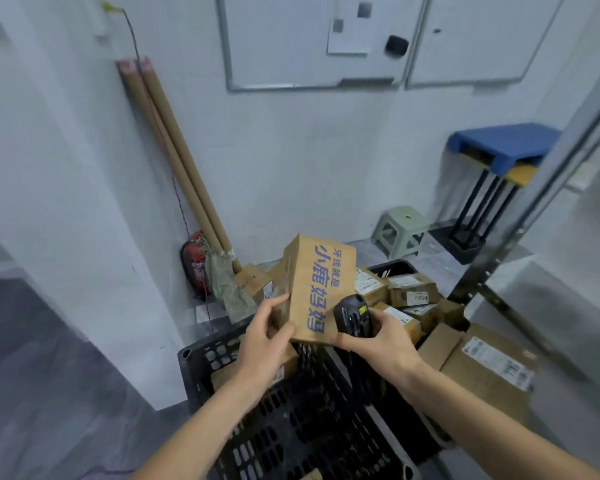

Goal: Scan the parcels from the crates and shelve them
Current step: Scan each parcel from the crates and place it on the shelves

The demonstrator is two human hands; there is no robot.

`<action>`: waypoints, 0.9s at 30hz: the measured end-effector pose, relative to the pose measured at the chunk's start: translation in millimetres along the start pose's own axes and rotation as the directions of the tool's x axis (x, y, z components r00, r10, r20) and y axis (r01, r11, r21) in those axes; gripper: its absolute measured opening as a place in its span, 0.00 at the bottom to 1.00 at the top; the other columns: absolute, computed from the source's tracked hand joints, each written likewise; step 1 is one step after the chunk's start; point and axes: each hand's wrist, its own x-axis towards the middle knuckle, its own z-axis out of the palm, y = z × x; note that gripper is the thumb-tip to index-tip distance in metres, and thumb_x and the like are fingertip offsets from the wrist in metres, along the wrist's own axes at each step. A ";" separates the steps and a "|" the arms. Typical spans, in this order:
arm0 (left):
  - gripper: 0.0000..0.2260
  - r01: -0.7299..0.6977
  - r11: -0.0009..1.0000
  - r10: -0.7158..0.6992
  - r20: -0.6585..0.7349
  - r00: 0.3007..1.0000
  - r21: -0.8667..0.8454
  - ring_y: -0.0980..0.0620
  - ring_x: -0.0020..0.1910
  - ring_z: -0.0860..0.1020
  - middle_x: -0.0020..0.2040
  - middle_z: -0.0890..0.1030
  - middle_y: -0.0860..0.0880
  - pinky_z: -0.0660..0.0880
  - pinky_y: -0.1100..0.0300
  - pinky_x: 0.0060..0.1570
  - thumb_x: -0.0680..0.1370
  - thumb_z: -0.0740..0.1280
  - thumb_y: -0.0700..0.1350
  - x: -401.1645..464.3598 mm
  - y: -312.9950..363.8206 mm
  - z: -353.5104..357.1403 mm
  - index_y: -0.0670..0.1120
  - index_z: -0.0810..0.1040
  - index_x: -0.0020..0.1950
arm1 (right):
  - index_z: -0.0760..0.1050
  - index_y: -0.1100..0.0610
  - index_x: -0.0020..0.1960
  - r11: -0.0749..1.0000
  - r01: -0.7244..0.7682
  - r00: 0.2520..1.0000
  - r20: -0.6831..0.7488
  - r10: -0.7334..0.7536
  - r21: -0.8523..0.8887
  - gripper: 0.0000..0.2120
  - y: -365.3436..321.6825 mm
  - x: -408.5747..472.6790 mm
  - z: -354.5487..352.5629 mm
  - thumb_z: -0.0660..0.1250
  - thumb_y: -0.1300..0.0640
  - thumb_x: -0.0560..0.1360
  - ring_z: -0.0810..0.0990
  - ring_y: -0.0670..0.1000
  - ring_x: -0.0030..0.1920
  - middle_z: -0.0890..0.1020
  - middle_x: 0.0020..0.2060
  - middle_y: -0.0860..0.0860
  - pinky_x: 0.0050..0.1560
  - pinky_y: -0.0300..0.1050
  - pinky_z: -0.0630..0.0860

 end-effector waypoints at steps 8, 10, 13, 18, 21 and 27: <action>0.09 -0.232 0.971 0.230 -0.044 0.972 -0.059 0.57 0.62 0.79 0.61 0.82 0.57 0.73 0.46 0.68 0.81 0.67 0.49 -35.5 107.2 15.7 0.62 0.78 0.59 | 0.83 0.54 0.57 0.985 0.173 0.981 -0.087 -0.171 0.006 0.22 -87.2 -62.5 -52.7 0.85 0.56 0.65 0.87 0.41 0.47 0.89 0.45 0.41 0.47 0.36 0.82; 0.10 -0.276 0.960 0.273 -0.055 0.961 -0.057 0.54 0.63 0.79 0.61 0.82 0.55 0.74 0.44 0.67 0.81 0.68 0.50 -47.6 128.7 19.3 0.65 0.77 0.57 | 0.82 0.54 0.56 0.978 0.207 0.975 -0.078 -0.206 0.006 0.20 -105.5 -81.3 -67.1 0.84 0.57 0.67 0.87 0.40 0.45 0.88 0.44 0.40 0.43 0.34 0.81; 0.13 -0.311 0.948 0.307 -0.073 0.949 -0.061 0.48 0.62 0.80 0.61 0.82 0.50 0.75 0.42 0.65 0.81 0.68 0.47 -70.5 160.7 28.9 0.66 0.76 0.58 | 0.81 0.50 0.56 0.965 0.259 0.961 -0.090 -0.261 -0.038 0.21 -126.8 -113.1 -89.1 0.85 0.54 0.66 0.86 0.40 0.46 0.88 0.44 0.40 0.49 0.42 0.83; 0.17 -0.360 0.929 0.356 -0.053 0.933 -0.091 0.50 0.65 0.78 0.65 0.81 0.53 0.74 0.44 0.67 0.76 0.69 0.59 -117.7 213.9 43.6 0.68 0.73 0.64 | 0.81 0.51 0.58 0.949 0.312 0.943 -0.107 -0.316 -0.052 0.22 -162.0 -163.1 -122.5 0.84 0.55 0.67 0.87 0.41 0.45 0.87 0.44 0.38 0.45 0.36 0.80; 0.22 -0.397 0.914 0.396 -0.037 0.918 -0.083 0.54 0.68 0.76 0.68 0.78 0.55 0.74 0.48 0.68 0.76 0.70 0.60 -138.0 244.6 48.2 0.65 0.71 0.69 | 0.81 0.51 0.57 0.929 0.358 0.920 -0.135 -0.368 -0.090 0.21 -186.1 -188.5 -141.4 0.83 0.56 0.67 0.86 0.39 0.44 0.87 0.41 0.37 0.42 0.32 0.79; 0.14 -0.485 0.870 0.486 -0.015 0.874 -0.090 0.61 0.64 0.76 0.63 0.80 0.60 0.74 0.56 0.64 0.81 0.66 0.54 -171.2 299.9 50.9 0.62 0.75 0.66 | 0.81 0.50 0.59 0.905 0.412 0.894 -0.142 -0.425 -0.108 0.22 -224.2 -231.7 -167.1 0.84 0.53 0.67 0.83 0.32 0.47 0.87 0.48 0.40 0.41 0.26 0.76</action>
